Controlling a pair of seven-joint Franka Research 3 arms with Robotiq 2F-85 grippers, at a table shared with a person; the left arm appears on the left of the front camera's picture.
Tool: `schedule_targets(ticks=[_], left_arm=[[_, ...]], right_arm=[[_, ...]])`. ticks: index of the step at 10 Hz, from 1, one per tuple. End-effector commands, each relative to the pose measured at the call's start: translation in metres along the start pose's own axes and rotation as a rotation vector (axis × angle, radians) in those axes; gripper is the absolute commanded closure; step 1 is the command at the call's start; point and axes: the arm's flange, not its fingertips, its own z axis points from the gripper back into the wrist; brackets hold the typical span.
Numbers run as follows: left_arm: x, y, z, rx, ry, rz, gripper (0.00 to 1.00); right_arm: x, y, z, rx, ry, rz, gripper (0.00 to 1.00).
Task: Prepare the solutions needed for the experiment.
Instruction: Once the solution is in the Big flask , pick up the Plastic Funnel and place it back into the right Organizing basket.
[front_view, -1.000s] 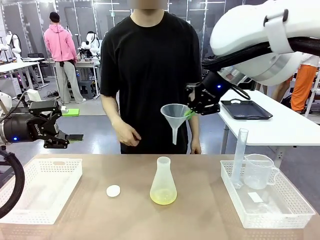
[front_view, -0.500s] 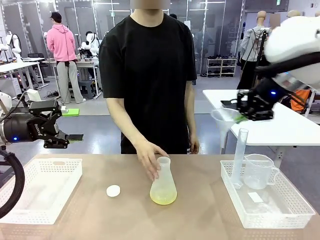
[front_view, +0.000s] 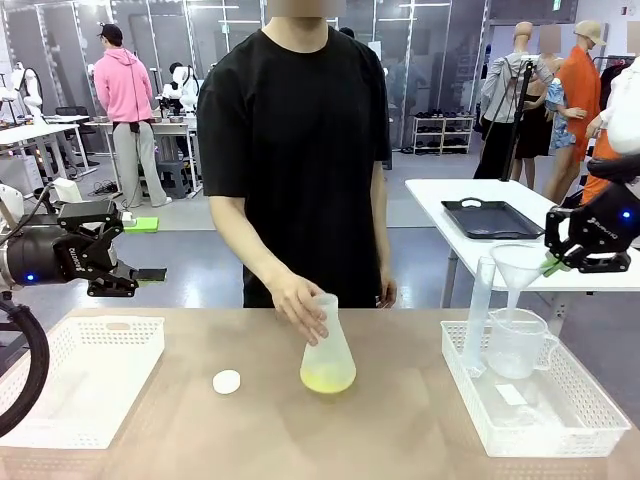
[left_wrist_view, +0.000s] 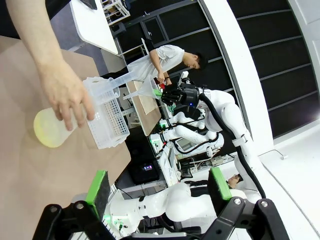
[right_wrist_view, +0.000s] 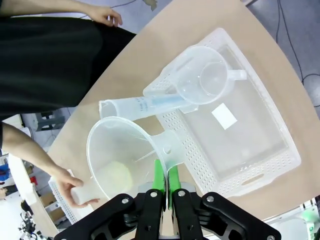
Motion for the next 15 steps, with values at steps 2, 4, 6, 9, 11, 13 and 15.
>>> schedule_targets(ticks=[2, 4, 6, 9, 11, 13, 15], left_arm=[[-0.0004, -0.0020, -0.0028, -0.003, 0.001, 0.005, 0.00], [-0.0004, -0.0020, -0.0028, -0.003, 0.001, 0.005, 0.00], [-0.0004, -0.0020, -0.0028, -0.003, 0.001, 0.005, 0.00], [-0.0004, -0.0020, -0.0028, -0.003, 0.001, 0.005, 0.00], [-0.0004, -0.0020, -0.0028, -0.003, 0.001, 0.005, 0.00], [-0.0004, -0.0020, -0.0028, -0.003, 0.001, 0.005, 0.00], [-0.0004, -0.0020, -0.0028, -0.003, 0.001, 0.005, 0.00]], right_arm=[[0.0000, 0.0000, 0.0000, 0.000, 0.000, 0.000, 1.00], [0.0000, 0.0000, 0.0000, 0.000, 0.000, 0.000, 1.00], [0.0000, 0.0000, 0.0000, 0.000, 0.000, 0.000, 1.00], [0.0000, 0.0000, 0.0000, 0.000, 0.000, 0.000, 1.00], [0.0000, 0.0000, 0.0000, 0.000, 0.000, 0.000, 1.00], [-0.0012, -0.0016, 0.0005, -0.001, 0.001, -0.002, 0.96], [-0.0021, -0.0059, 0.0069, -0.054, -0.006, -0.106, 0.96]])
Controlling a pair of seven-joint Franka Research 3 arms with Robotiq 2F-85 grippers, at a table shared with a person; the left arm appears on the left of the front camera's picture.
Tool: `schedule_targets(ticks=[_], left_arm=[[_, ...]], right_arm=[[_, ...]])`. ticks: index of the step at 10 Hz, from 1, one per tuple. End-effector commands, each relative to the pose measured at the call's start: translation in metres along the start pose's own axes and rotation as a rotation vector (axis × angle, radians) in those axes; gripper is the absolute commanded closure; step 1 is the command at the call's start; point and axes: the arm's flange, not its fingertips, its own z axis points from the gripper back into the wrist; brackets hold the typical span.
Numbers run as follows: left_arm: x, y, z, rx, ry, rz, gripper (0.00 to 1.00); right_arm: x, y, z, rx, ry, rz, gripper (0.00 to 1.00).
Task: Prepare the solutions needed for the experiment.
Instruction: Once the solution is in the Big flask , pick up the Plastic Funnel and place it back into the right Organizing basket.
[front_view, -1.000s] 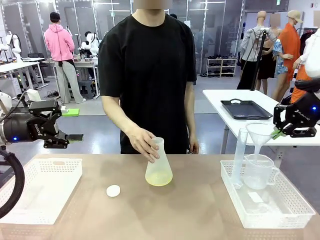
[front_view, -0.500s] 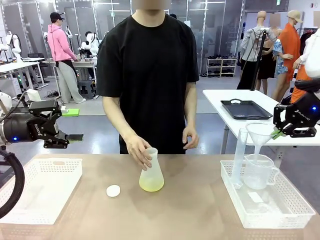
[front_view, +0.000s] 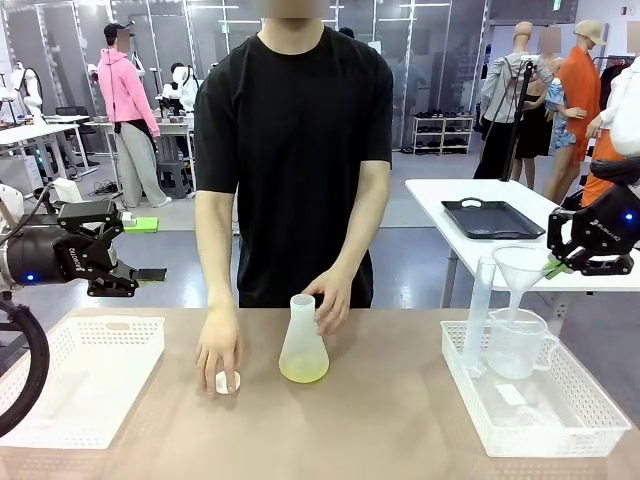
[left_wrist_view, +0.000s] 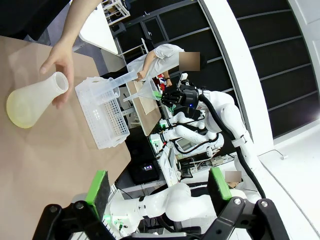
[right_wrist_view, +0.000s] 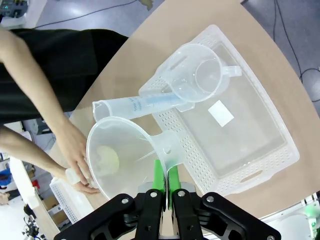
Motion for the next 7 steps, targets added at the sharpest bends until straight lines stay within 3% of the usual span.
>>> schedule_targets(ticks=[1, 4, 5, 6, 7], left_arm=[[0.000, -0.002, -0.003, -0.003, 0.001, 0.005, 0.00], [0.000, -0.002, -0.003, -0.003, 0.001, 0.005, 0.00], [0.000, -0.002, -0.003, -0.003, 0.001, 0.005, 0.00], [0.000, -0.002, -0.003, -0.003, 0.001, 0.005, 0.00], [0.000, -0.002, -0.003, -0.003, 0.001, 0.005, 0.00]], right_arm=[[-0.004, -0.007, 0.010, -0.082, -0.029, -0.085, 0.94], [-0.022, -0.032, 0.016, -0.095, -0.050, -0.144, 0.82], [-0.028, -0.038, 0.018, -0.090, -0.058, -0.150, 0.84], [-0.031, -0.042, 0.016, -0.088, -0.059, -0.160, 0.74], [-0.032, -0.044, 0.013, -0.090, -0.056, -0.159, 0.77]])
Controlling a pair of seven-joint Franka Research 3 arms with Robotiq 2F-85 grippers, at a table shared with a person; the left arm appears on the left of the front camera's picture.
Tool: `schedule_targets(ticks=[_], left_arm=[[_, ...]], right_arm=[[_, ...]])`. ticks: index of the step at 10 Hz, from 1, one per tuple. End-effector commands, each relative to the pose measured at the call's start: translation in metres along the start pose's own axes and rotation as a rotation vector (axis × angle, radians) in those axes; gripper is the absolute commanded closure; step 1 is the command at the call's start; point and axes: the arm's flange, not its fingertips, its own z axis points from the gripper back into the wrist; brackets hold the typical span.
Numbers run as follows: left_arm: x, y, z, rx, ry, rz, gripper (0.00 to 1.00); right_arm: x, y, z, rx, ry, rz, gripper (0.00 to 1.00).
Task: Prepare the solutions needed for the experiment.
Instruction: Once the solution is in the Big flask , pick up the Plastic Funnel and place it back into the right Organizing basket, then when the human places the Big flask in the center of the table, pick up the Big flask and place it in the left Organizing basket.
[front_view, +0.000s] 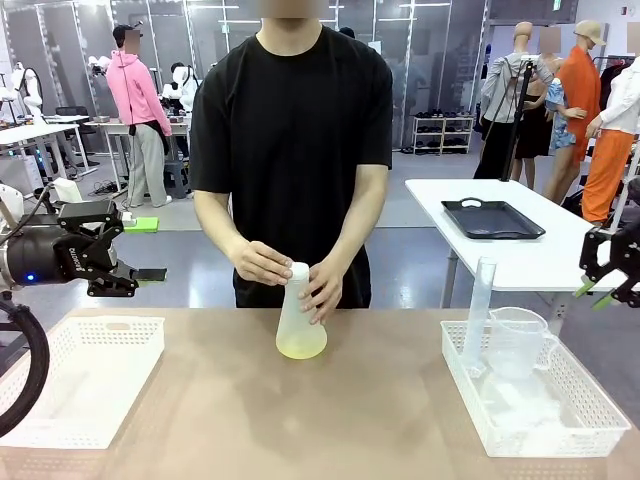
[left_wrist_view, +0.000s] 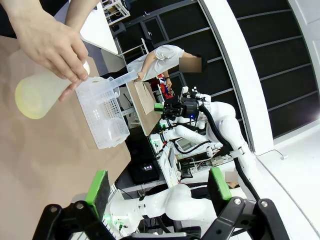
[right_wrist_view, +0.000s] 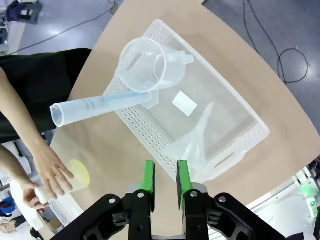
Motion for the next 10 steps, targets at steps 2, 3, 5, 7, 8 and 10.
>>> schedule_targets(ticks=[2, 3, 5, 7, 8, 10], left_arm=[[-0.0005, -0.0020, -0.0028, -0.003, 0.001, 0.005, 0.00], [-0.0005, -0.0020, -0.0028, -0.003, 0.001, 0.005, 0.00], [-0.0005, -0.0020, -0.0028, -0.003, 0.001, 0.005, 0.00], [-0.0005, -0.0020, -0.0028, -0.003, 0.001, 0.005, 0.00], [-0.0005, -0.0020, -0.0028, -0.003, 0.001, 0.005, 0.00], [-0.0005, -0.0020, -0.0028, -0.003, 0.001, 0.005, 0.00]], right_arm=[[-0.0099, -0.0003, -0.0045, -0.019, -0.027, -0.033, 0.66], [-0.0030, -0.0024, -0.0014, -0.002, 0.002, -0.002, 0.66], [-0.0030, -0.0024, -0.0014, -0.002, 0.002, -0.002, 0.66], [-0.0030, -0.0024, -0.0014, -0.002, 0.002, -0.002, 0.66], [-0.0030, -0.0024, -0.0014, -0.002, 0.002, -0.002, 0.66], [-0.0030, -0.0024, -0.0014, -0.002, 0.002, -0.002, 0.66]])
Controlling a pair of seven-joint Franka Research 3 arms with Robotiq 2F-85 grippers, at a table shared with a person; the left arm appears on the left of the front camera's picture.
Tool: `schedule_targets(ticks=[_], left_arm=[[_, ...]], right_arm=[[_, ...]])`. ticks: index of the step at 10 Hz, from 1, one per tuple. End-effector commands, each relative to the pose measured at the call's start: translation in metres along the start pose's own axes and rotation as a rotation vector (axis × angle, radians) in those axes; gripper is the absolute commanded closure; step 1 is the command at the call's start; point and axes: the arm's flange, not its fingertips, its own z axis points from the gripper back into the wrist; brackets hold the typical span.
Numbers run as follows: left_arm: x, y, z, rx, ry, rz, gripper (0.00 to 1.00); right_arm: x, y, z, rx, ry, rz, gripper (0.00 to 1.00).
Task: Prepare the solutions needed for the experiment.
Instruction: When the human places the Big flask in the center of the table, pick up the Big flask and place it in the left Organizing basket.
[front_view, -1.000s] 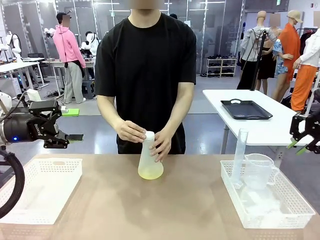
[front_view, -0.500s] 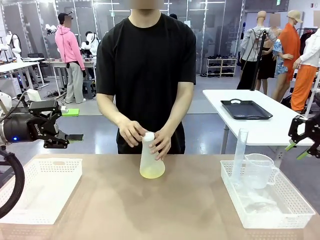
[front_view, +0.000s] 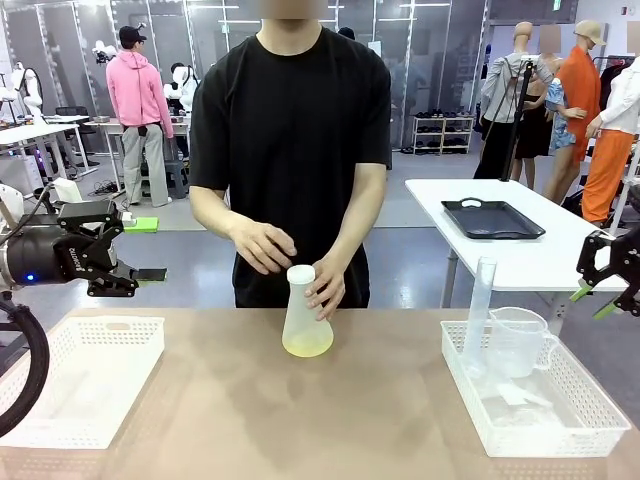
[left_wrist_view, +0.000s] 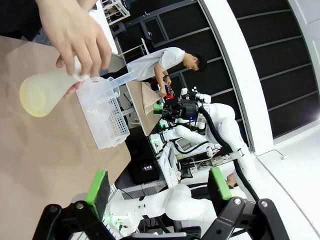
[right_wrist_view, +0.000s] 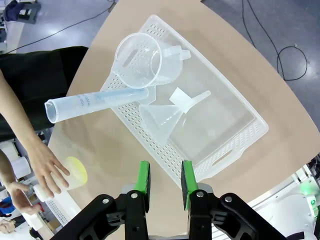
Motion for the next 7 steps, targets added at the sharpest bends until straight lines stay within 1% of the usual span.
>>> schedule_targets(ticks=[1, 7], left_arm=[[-0.0004, -0.0020, -0.0028, -0.003, 0.001, 0.005, 0.00], [-0.0004, -0.0020, -0.0028, -0.003, 0.001, 0.005, 0.00]], right_arm=[[0.0016, 0.0010, 0.0013, 0.002, -0.001, -0.001, 0.66], [0.0016, 0.0010, 0.0013, 0.002, -0.001, -0.001, 0.66]])
